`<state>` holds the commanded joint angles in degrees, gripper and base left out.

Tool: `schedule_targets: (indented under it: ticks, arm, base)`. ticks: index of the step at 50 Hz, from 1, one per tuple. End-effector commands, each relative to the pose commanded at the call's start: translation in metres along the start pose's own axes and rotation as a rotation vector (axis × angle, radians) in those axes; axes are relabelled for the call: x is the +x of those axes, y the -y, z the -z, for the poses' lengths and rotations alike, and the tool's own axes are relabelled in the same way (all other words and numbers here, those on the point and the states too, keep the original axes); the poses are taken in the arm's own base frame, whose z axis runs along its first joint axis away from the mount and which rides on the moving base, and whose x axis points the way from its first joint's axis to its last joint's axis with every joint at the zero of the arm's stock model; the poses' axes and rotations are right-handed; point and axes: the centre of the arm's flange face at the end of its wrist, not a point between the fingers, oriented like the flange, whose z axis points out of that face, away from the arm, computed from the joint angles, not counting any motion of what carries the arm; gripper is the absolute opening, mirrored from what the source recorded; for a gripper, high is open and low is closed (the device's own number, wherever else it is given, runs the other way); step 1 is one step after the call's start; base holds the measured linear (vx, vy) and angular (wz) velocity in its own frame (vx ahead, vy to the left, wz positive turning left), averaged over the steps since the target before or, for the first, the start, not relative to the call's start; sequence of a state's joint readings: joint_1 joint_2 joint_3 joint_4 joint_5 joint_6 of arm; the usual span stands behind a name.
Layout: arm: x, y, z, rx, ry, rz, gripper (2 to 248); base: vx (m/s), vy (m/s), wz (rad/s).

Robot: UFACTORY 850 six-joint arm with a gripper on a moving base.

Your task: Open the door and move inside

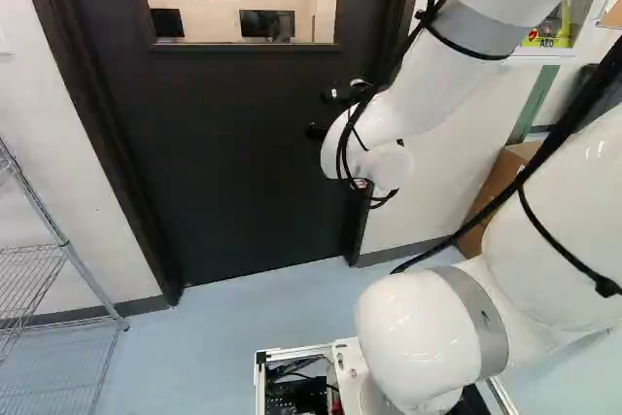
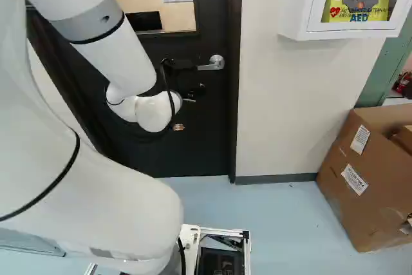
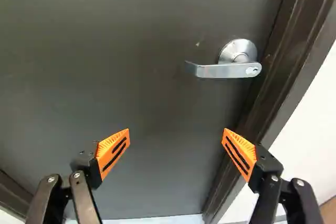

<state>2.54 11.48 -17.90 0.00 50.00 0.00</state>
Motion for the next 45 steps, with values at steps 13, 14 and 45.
schedule_targets:
  ticks: [13, 14, 45]
  arm:
    - [0.016, 0.000, -0.012, -0.001, -0.030, 0.000, 247]
    - [0.018, 0.000, -0.013, -0.001, -0.032, 0.000, 247]
    - [0.058, 0.001, -0.044, 0.002, -0.100, 0.000, 247]
  base:
    - [0.000, 0.000, 0.000]
    - [0.000, 0.000, 0.000]
    - [0.000, 0.000, 0.000]
